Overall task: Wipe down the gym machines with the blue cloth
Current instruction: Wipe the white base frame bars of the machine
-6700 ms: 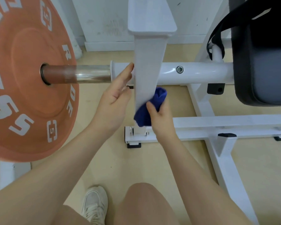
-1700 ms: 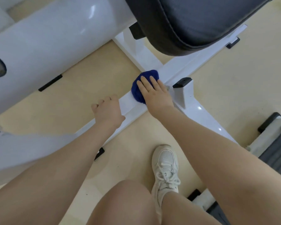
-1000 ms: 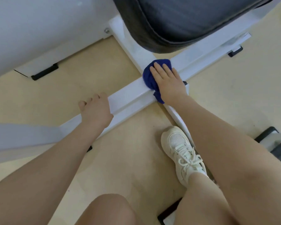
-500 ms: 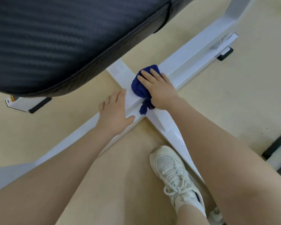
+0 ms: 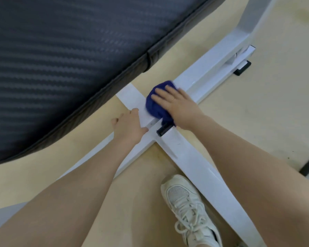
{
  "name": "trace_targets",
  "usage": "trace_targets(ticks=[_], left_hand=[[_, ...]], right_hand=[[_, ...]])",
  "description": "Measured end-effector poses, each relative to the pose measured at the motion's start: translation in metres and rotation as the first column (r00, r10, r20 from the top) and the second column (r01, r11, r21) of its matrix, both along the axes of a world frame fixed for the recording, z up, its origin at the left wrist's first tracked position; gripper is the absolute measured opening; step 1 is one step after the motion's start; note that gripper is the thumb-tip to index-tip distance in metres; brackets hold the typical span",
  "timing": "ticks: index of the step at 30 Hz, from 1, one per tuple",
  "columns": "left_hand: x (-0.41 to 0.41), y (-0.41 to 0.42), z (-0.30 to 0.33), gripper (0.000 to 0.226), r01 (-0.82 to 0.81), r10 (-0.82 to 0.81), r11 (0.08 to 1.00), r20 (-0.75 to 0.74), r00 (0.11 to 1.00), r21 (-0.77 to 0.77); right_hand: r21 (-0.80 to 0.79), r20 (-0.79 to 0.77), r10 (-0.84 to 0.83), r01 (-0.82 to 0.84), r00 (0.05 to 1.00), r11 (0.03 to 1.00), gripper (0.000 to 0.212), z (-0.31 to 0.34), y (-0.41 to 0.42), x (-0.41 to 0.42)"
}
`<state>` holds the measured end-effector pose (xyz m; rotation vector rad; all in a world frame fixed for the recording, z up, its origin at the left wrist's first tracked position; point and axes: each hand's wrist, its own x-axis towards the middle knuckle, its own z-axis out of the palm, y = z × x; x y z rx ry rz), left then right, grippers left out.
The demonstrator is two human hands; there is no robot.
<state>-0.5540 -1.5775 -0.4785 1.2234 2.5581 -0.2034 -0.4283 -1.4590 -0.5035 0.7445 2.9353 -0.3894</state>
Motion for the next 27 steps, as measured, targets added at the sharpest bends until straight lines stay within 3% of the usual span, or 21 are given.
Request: trace_targets(ticks=[3, 5, 7, 10, 12, 16, 20, 25, 27], left_hand=[[-0.003, -0.001, 0.002, 0.06, 0.01, -0.011, 1.0, -0.012, 1.0, -0.023], [-0.003, 0.0, 0.002, 0.058, 0.01, -0.011, 1.0, -0.032, 0.999, -0.023], [0.0, 0.002, 0.002, 0.053, -0.005, 0.004, 1.0, -0.027, 1.0, -0.013], [0.0, 0.003, 0.003, 0.026, 0.001, 0.001, 0.998, -0.038, 0.999, 0.056], [-0.003, 0.0, 0.003, 0.025, 0.01, -0.011, 0.997, 0.009, 1.0, 0.076], [-0.009, -0.002, 0.003, 0.061, 0.02, -0.021, 0.999, 0.057, 0.998, 0.024], [-0.013, 0.0, 0.001, 0.062, 0.042, -0.044, 0.999, 0.056, 0.997, 0.027], [-0.005, 0.003, 0.008, 0.039, 0.009, -0.012, 0.999, 0.056, 0.998, 0.04], [0.002, 0.003, 0.016, 0.037, 0.012, -0.011, 0.999, 0.028, 1.0, -0.03]], right_hand=[[0.006, -0.005, -0.291, 0.291, 0.957, 0.957, 0.08, -0.002, 0.026, 0.011], [0.006, -0.037, -0.373, 0.373, 0.927, 0.928, 0.074, -0.001, 0.022, 0.007], [-0.028, -0.046, -0.291, 0.29, 0.956, 0.957, 0.072, 0.001, 0.001, -0.003], [-0.059, -0.069, -0.005, 0.001, 0.998, 0.998, 0.075, 0.0, -0.038, -0.015], [0.006, -0.062, 0.085, -0.085, 0.994, 0.996, 0.075, -0.001, -0.032, -0.014], [-0.006, -0.073, -0.16, 0.16, 0.984, 0.987, 0.074, -0.008, -0.005, -0.003], [-0.032, -0.098, -0.399, 0.398, 0.912, 0.917, 0.072, -0.003, -0.014, -0.01], [-0.057, -0.071, -0.107, 0.103, 0.992, 0.993, 0.072, 0.001, -0.036, -0.012], [-0.035, -0.045, -0.141, 0.139, 0.989, 0.99, 0.073, -0.002, -0.013, -0.002]])
